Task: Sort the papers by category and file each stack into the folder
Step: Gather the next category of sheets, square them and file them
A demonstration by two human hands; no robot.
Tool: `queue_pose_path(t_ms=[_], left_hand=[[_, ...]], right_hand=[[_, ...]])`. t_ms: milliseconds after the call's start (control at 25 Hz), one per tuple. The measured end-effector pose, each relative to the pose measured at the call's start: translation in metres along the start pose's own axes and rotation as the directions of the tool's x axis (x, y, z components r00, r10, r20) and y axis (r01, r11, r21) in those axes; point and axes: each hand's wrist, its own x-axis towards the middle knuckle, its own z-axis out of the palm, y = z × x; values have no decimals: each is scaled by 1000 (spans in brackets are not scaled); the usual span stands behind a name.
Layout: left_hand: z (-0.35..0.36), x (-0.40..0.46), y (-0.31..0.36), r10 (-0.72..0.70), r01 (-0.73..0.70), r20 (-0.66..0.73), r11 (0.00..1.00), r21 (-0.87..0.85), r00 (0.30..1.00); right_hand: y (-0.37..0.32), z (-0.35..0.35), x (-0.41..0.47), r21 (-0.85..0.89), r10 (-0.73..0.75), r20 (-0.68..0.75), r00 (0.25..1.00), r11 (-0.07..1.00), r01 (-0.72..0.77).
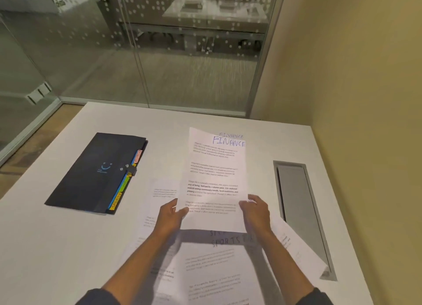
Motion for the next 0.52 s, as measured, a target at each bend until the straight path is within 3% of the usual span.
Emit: queue_pose_path(t_ms=[280,520], left_hand=[[7,72,-1,-134,132,3,983,126,991],[33,136,2,-67,87,-100,974,207,993]], right_hand=[[6,13,34,-77,-35,-62,997,997,30],[-13,28,104,-118,-26,-135,990,993,10]])
